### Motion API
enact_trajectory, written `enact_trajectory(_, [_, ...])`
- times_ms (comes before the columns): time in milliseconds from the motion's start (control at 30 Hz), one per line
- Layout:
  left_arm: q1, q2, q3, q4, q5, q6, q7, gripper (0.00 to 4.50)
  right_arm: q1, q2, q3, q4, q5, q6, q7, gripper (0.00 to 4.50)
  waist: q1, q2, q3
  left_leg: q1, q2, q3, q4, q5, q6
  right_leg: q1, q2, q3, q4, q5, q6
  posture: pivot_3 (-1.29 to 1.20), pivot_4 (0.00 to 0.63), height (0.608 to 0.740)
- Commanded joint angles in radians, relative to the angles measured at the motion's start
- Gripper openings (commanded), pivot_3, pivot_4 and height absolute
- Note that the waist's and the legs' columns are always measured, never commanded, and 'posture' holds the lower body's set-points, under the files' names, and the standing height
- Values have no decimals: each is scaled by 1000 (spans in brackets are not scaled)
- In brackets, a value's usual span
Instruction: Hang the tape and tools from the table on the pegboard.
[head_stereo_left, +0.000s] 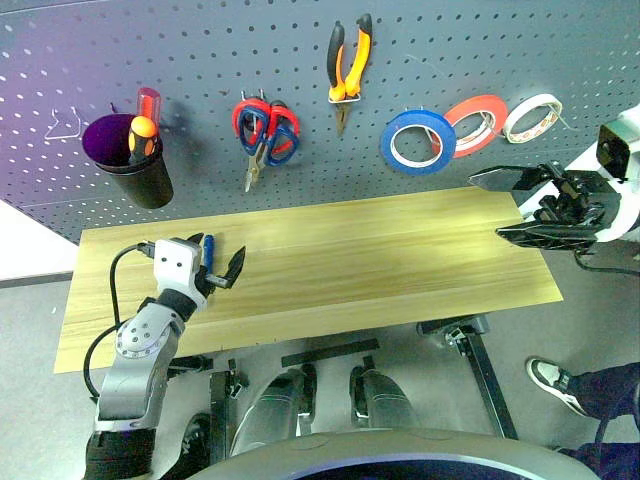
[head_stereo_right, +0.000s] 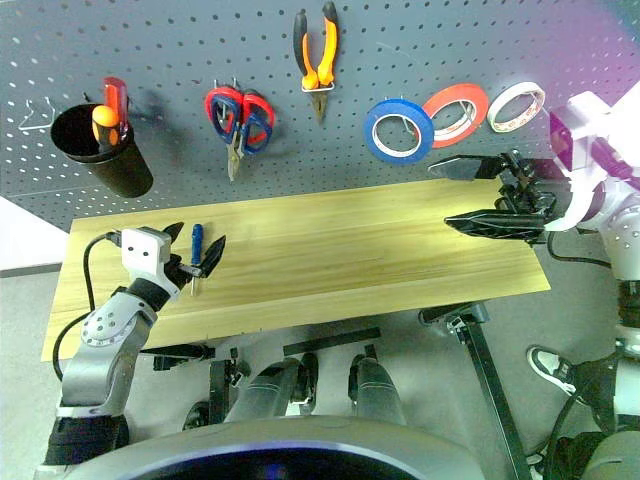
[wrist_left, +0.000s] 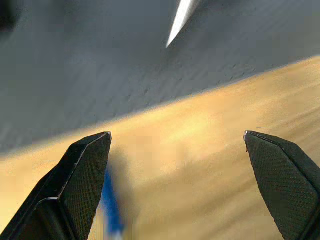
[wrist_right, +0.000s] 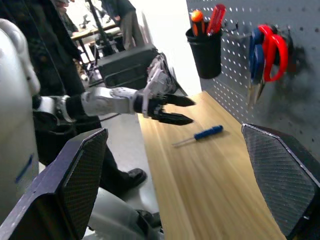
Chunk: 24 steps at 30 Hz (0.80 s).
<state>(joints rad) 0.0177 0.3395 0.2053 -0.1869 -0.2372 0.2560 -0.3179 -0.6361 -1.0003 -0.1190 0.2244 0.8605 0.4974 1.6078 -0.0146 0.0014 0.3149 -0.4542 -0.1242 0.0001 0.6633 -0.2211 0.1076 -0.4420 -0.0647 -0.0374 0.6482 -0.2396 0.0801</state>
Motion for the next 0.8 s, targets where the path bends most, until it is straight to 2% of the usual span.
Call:
enact_trajectory(33, [4, -7, 64, 21, -32, 14, 26, 4458, -1, -14, -10, -4, -8, -24, 7, 4500, 1, 0, 0, 0, 0, 0, 0, 0, 0, 0, 0, 0, 0, 0, 0, -113, 289, 726])
enact_trajectory(467, [-260, -15, 74, 315, -3, 13, 109, 4458, 10, -20, 1, -17, -14, -22, 7, 4500, 0, 0, 0, 0, 0, 0, 0, 0, 0, 0, 0, 0, 0, 0, 0, -128, 309, 726])
enact_trajectory(800, [-336, -43, 61, 433, 7, 25, 160, 4458, 36, -40, -4, -32, -14, -14, 7, 4500, 0, -1, 0, 0, 0, 0, 0, 0, 1, 0, -1, 0, -1, 0, 0, -146, 329, 726])
